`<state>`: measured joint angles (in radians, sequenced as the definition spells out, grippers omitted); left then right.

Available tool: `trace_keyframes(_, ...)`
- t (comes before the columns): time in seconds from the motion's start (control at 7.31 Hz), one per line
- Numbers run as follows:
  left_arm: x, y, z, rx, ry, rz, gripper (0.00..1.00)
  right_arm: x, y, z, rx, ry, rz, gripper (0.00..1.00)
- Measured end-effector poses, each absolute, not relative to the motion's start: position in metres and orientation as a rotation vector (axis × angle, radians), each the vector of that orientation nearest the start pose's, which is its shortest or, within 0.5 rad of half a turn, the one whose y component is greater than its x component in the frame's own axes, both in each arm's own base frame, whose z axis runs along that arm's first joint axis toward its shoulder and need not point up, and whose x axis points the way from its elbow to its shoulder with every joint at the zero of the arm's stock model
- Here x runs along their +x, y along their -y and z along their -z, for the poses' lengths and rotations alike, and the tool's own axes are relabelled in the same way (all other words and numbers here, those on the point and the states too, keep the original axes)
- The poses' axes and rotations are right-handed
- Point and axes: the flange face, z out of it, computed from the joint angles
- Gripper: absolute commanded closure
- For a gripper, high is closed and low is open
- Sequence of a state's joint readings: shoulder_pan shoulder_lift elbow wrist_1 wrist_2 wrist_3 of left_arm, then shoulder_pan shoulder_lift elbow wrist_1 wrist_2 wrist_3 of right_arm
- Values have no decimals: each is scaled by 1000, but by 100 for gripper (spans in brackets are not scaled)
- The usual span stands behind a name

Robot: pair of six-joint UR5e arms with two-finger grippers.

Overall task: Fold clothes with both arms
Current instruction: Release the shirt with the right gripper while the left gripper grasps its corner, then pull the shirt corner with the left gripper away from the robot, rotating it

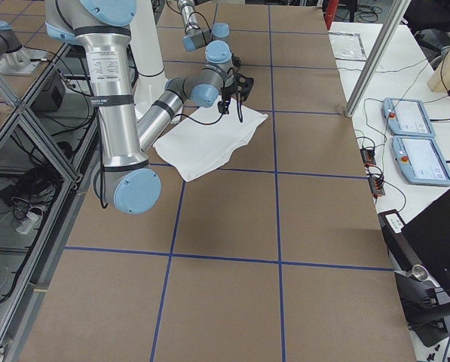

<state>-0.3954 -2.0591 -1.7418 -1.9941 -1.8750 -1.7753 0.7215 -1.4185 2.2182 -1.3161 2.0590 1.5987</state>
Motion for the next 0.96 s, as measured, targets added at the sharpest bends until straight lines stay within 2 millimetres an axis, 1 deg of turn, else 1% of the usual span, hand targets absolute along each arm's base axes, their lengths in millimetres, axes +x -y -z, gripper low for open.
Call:
trace_keyframes(0.27,521,390,-262,-123,-1089,448,100,-283,377,-257,-53,1130,-429,0)
trace_keyframes(0.55,492,436,-272,-58,-1065,486,100,-280,381,-258,-38,1128,-443,0)
trace_keyframes(0.82,464,491,-283,42,-1027,472,100,-279,384,-260,-33,1124,-452,0)
trace_keyframes(0.96,458,521,-287,81,-1005,464,100,-279,385,-261,-32,1122,-454,0)
